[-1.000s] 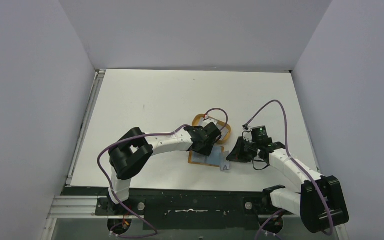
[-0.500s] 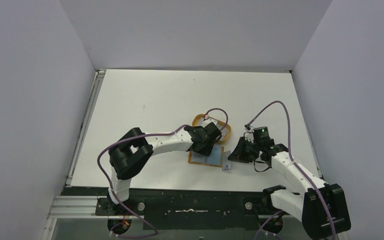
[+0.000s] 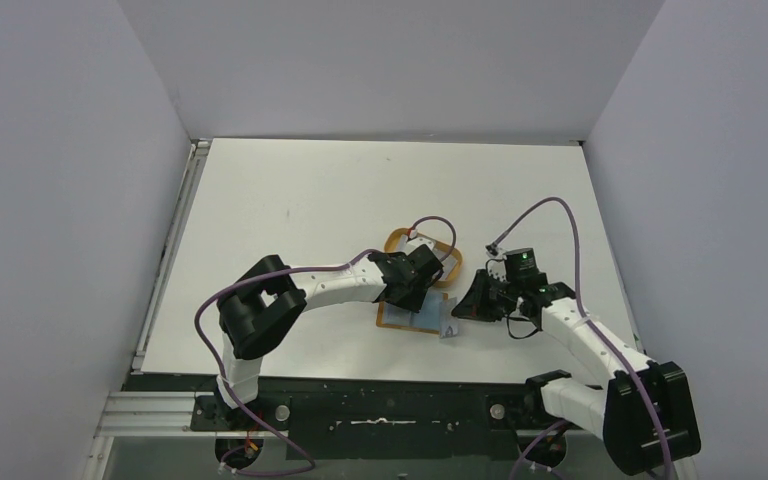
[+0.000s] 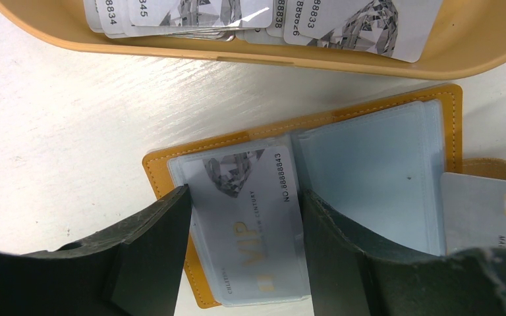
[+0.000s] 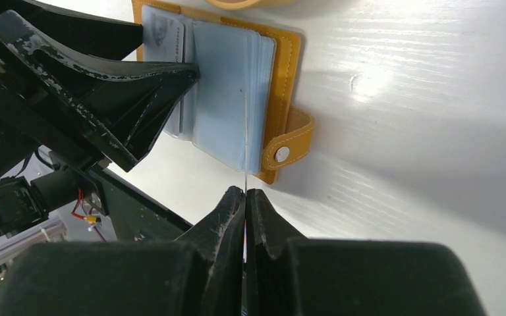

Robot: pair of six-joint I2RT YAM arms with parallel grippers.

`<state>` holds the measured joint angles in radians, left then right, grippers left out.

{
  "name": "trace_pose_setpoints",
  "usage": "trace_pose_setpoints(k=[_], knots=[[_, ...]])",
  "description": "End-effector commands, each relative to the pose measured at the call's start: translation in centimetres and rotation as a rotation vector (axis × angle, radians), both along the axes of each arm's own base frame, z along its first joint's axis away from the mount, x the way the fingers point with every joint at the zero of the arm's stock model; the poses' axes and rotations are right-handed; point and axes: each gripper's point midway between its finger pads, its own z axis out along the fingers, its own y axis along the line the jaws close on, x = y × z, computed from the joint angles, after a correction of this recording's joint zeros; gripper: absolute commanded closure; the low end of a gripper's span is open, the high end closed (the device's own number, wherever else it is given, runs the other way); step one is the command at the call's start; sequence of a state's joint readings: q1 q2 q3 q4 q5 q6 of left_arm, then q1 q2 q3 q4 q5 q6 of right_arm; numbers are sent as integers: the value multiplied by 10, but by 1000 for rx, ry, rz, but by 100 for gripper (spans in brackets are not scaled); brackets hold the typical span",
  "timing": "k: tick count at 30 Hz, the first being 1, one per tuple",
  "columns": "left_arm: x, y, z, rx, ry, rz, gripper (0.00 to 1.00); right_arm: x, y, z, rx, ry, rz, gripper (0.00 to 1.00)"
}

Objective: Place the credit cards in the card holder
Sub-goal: Turn over the card slot in the card holder.

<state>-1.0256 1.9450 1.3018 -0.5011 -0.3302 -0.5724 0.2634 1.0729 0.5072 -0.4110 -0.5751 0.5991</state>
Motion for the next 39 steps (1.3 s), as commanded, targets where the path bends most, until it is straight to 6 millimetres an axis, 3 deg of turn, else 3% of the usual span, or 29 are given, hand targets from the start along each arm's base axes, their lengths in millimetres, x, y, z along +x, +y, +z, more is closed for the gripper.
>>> trace_pose_setpoints(k=[1,18,39], knots=[[-17,26,-26,90,98,9,94,12,12,13,47,-48,25,100],[-18,26,-27,90,99,9,95,3,6,-13,1,13,10,100],[-18,26,-27,90,99,11,95,-9,4,-15,7,27,11,100]])
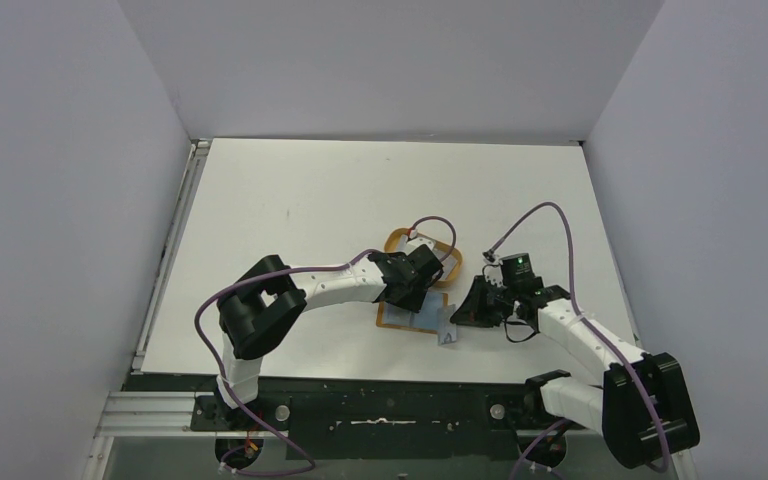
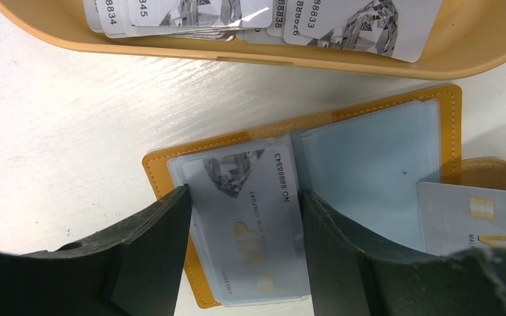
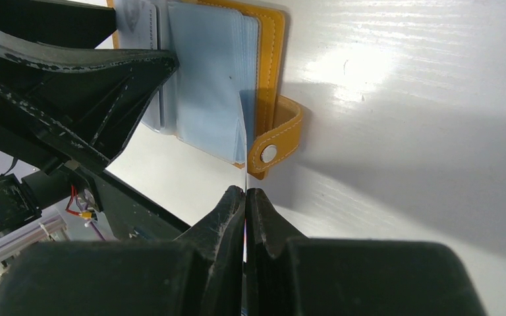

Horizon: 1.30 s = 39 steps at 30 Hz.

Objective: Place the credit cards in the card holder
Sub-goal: Turn over the card slot in the card holder.

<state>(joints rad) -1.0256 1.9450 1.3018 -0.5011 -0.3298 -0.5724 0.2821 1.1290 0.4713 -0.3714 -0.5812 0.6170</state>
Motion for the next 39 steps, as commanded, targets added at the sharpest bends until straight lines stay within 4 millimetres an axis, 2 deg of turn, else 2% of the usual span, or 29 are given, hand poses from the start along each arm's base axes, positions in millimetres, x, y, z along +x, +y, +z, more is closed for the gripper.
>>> trace_pose_setpoints(k=[1,9,15,25,27,32,39], knots=[[-18,26,-27,90,99,11,95,-1,1,4,13,-35,3,100],[-18,26,-27,90,102,10,96,-6,1,3,21,-32,10,100],[-18,25,-27,87,102,11,96,0,6,4,41,-39,14,100],[-17,22,-19,64,100,7,93,16,29,19,80,-98,54,100],[-16,22,-13,59,94,9,86,17,31,18,80,-99,59,100],[-13,25,4,41,74,20,57,21,33,16,85,-103,52,100],[-7,31,33,-9,36,49,39,27,40,22,102,-123,57,100]])
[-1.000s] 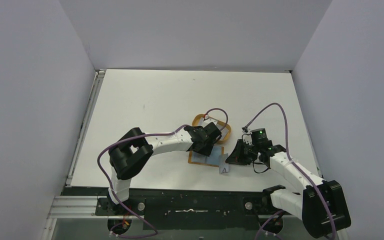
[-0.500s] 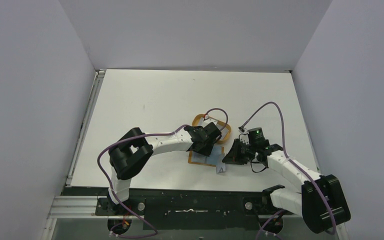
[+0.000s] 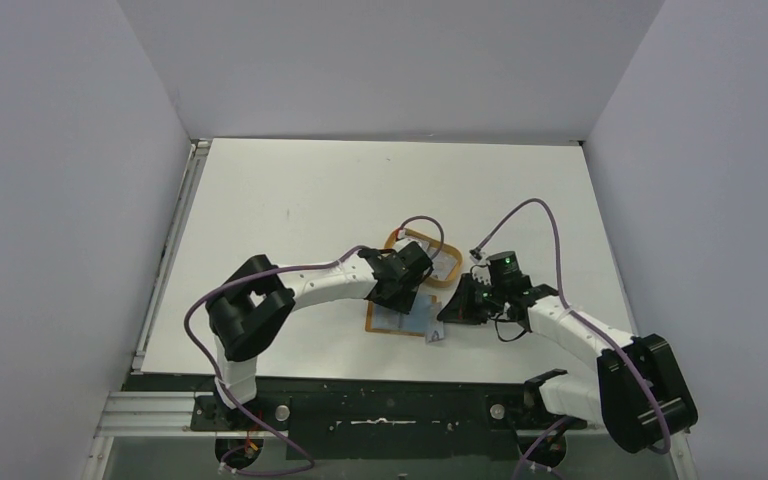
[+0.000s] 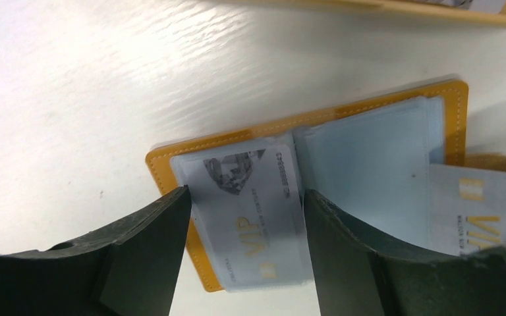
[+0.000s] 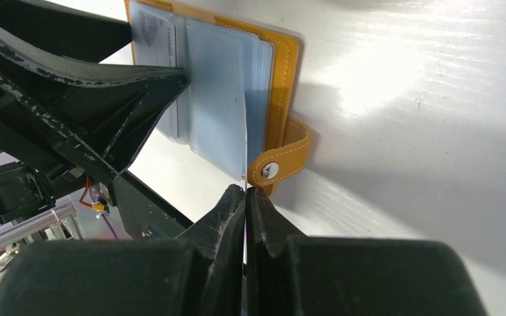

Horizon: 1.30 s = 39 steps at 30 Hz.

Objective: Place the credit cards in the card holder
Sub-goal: Turn over the card slot in the card holder.

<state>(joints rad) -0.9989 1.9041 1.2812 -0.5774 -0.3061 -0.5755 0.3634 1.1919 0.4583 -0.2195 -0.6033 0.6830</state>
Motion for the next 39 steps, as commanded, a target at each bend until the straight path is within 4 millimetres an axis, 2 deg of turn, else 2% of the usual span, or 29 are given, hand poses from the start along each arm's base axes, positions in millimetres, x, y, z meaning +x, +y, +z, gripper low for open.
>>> trace_pose_setpoints(k=[1,10,14,19,26,32,36,39], knots=[[0,8,33,-58,-18,32,37,24,15,23,46,-101,12,100],[-2,5,49,-115,-11,42,29,29,27,26,64,-109,41,100],[0,15,61,-153,-26,91,26,31,33,33,77,-132,56,100],[3,29,69,-292,-6,175,25,36,44,39,92,-156,81,100],[3,16,68,-513,82,161,25,41,60,39,93,-162,108,100],[3,6,70,-609,117,130,25,42,71,38,86,-162,127,100],[4,9,67,-607,121,145,26,43,75,35,72,-156,131,100],[6,26,63,-570,95,204,26,44,80,31,57,-150,144,100]])
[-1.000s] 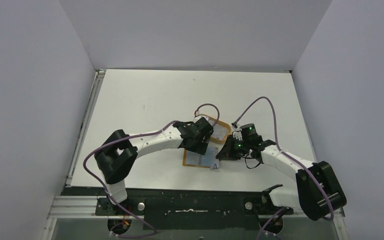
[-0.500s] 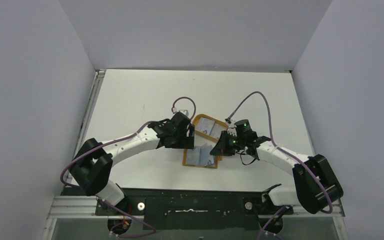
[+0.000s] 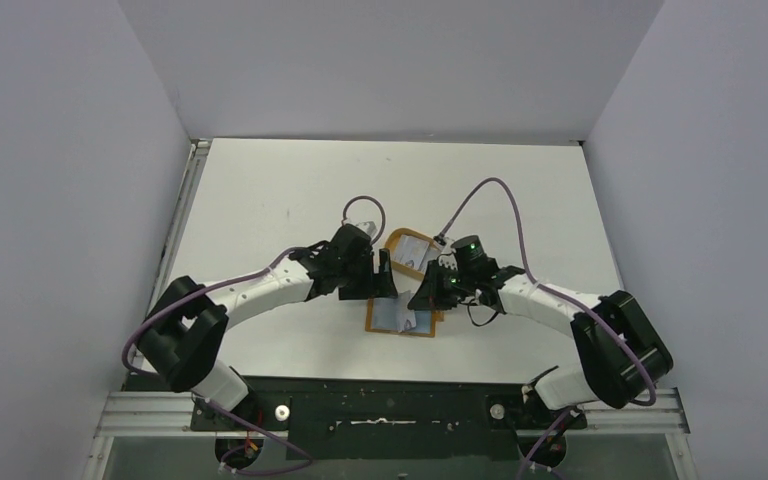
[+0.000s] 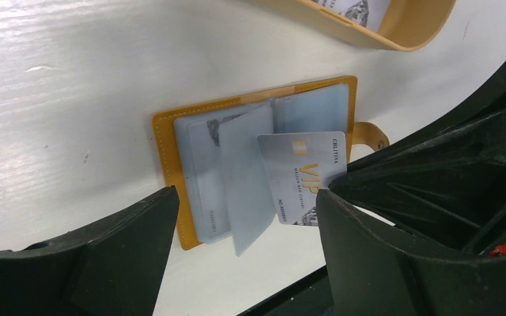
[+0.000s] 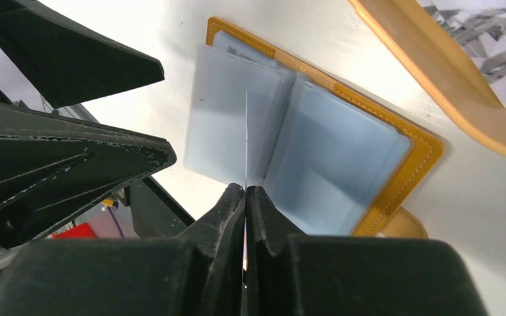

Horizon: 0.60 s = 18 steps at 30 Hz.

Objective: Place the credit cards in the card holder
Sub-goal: Turn over the card slot in the card holder.

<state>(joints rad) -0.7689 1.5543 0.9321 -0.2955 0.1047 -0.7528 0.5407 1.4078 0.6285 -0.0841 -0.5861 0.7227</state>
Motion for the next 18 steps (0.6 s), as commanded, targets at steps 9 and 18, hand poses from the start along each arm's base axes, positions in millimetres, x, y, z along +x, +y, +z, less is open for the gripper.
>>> trace_pose_setpoints(k=[9,18], knots=[[14,46,5,70,-66,181,33,27,26,21,22,-96,-1,100],[17,56,-2,129,-43,195,38,22,-8,26,34,-59,-115,100]])
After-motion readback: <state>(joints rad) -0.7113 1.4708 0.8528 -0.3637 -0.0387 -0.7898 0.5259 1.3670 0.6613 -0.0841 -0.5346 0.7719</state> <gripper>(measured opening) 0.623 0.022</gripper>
